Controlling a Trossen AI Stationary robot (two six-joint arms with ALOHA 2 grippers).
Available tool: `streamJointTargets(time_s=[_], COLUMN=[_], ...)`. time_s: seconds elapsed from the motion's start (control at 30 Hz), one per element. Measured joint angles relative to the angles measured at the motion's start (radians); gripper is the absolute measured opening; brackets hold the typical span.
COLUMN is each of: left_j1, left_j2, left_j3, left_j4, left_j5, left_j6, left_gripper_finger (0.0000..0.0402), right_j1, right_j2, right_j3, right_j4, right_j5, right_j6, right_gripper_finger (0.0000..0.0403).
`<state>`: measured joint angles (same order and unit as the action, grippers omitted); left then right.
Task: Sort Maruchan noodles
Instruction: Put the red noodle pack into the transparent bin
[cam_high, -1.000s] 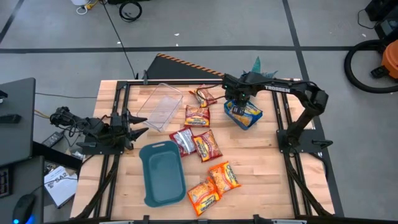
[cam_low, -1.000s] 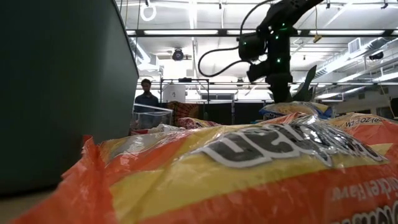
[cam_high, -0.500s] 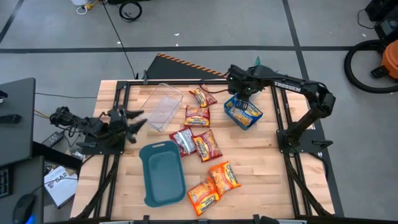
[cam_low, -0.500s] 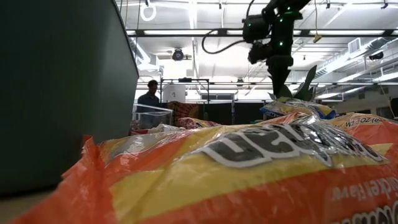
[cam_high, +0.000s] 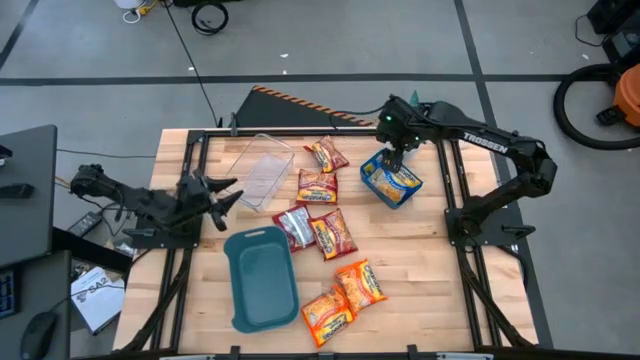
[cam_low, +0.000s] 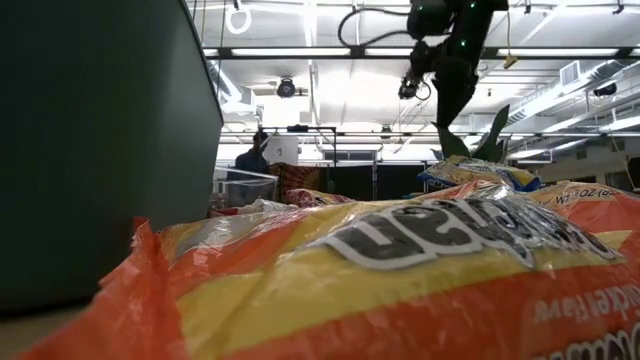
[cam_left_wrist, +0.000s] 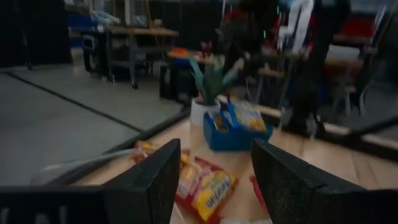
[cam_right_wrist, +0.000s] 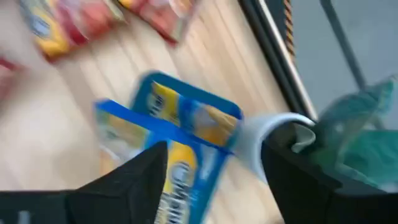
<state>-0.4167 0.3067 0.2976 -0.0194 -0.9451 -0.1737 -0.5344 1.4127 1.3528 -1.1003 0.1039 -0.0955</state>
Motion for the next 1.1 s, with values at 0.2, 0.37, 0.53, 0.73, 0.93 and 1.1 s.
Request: streamJointTargets(time_s=[0.2,0.37,0.53,0.73,0.93,1.1], left_j1=[0.097,0.227,0.358,0.484,0.532,0.556], left_j2=[0.183,0.324,0.470,0.639,0.799,0.955], left_j3=[0.158,0.262,0.335,0.439,0.523,0.652], left_j4=[-0.211,-0.293,-0.326,-0.404,-0.407,-0.458], left_j5=[0.099,0.304,0.564,0.789,0.877,0.948], left_j6=[-0.115,-0.148,-0.157,-0.122,-0.038,0.051], left_gripper_finger=[0.0183,0.0173,0.0172,0.0171,0.0171,0.0171], right_j1=[0.095,0.197,0.315,0.442,0.527,0.583], right_j2=[-0.016,0.013,0.025,0.014,-0.001,-0.010], right_j3=[-0.013,-0.013,-0.014,-0.025,-0.178,-0.278], right_j4=[0.083,0.145,0.109,0.146,0.300,0.395], right_j5=[-0.158,-0.283,-0.130,-0.031,-0.002,0.017], right_j6=[0.023,0.079,0.123,0.168,0.223,0.300], right_gripper_finger=[0.0280,0.0277,0.0270,0.0256,0.0253,0.0253])
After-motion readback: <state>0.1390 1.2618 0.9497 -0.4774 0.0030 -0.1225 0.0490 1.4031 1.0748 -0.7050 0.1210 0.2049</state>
